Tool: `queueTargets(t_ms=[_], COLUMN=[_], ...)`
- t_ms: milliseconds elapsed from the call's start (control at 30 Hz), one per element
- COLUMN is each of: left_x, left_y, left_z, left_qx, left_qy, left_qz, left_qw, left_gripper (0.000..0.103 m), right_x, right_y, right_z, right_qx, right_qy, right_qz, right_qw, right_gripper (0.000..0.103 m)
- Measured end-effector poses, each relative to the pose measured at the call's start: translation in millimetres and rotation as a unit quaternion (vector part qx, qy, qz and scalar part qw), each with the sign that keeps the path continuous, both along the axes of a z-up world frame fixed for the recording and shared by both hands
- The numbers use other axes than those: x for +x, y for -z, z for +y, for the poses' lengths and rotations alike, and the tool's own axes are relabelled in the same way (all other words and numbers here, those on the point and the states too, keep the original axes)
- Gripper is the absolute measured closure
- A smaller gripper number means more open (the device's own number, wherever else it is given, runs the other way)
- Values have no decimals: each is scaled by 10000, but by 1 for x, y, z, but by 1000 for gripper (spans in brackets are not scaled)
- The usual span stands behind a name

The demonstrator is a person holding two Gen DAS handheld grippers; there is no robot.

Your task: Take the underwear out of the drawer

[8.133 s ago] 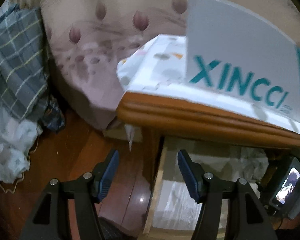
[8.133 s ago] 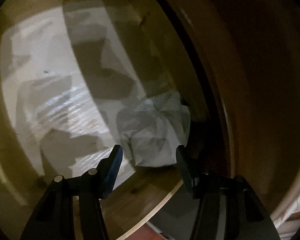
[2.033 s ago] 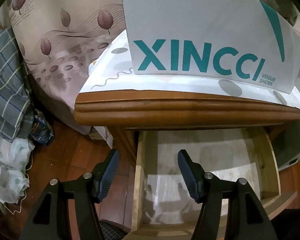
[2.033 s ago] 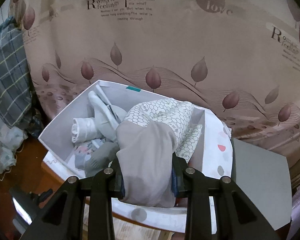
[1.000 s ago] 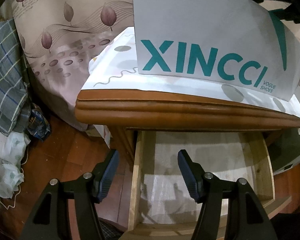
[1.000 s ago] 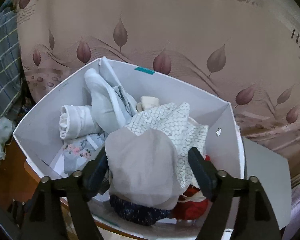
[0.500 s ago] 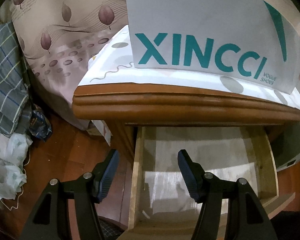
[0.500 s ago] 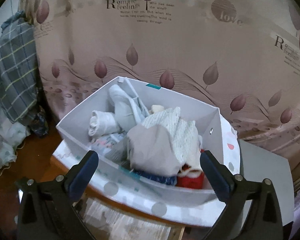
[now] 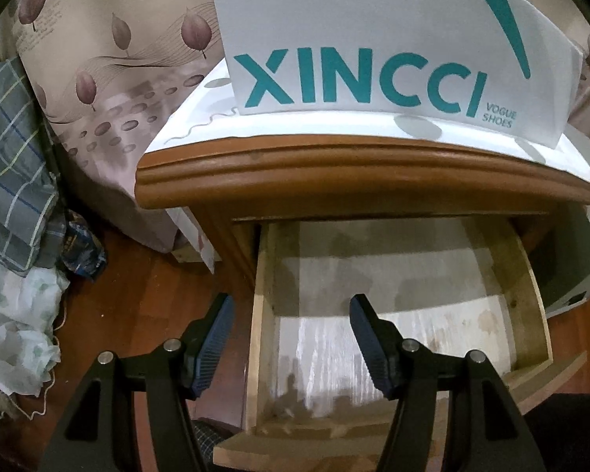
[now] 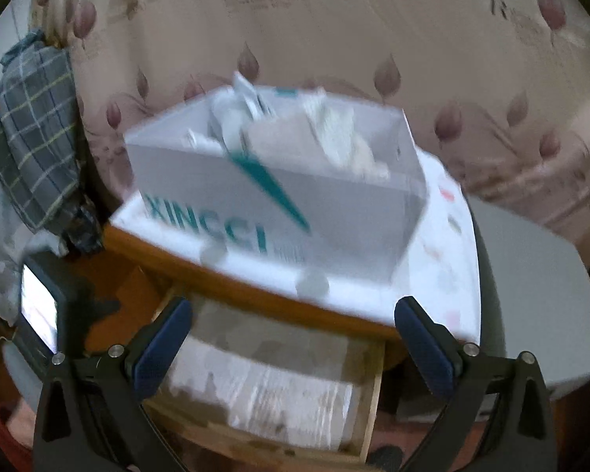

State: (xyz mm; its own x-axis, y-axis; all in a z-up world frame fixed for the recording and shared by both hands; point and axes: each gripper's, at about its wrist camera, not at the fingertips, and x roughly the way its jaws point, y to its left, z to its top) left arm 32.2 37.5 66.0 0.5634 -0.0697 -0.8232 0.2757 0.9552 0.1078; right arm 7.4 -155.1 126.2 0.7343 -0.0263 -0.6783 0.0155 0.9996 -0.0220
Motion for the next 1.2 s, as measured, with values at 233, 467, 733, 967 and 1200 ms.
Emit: queueTargets(t_ms=[233, 467, 733, 967, 1200], left_x=[-12, -26, -28, -24, -24], left_y=[3, 13, 19, 18, 17], left_z=[-7, -13, -18, -15, -15], left_qx=[106, 101, 148, 67, 20], left_qy=[-32, -87, -78, -155, -144], left_qz=[-17, 111, 181, 224, 229], left_qw=[9999, 9999, 9997, 9996, 9996], left_gripper=[40, 40, 40, 40, 40], right_x=[-10, -13, -12, -9, -7], right_y=[65, 101, 112, 116, 122], right_z=[-13, -19, -18, -15, -14], right_qx=[131, 191, 233, 253, 263], right_qy=[167, 301, 290, 230, 261], right_qz=[362, 378, 457, 538, 643], right_qw=[9991, 9986, 9983, 9980, 9972], right_gripper=[1, 1, 1, 1, 1])
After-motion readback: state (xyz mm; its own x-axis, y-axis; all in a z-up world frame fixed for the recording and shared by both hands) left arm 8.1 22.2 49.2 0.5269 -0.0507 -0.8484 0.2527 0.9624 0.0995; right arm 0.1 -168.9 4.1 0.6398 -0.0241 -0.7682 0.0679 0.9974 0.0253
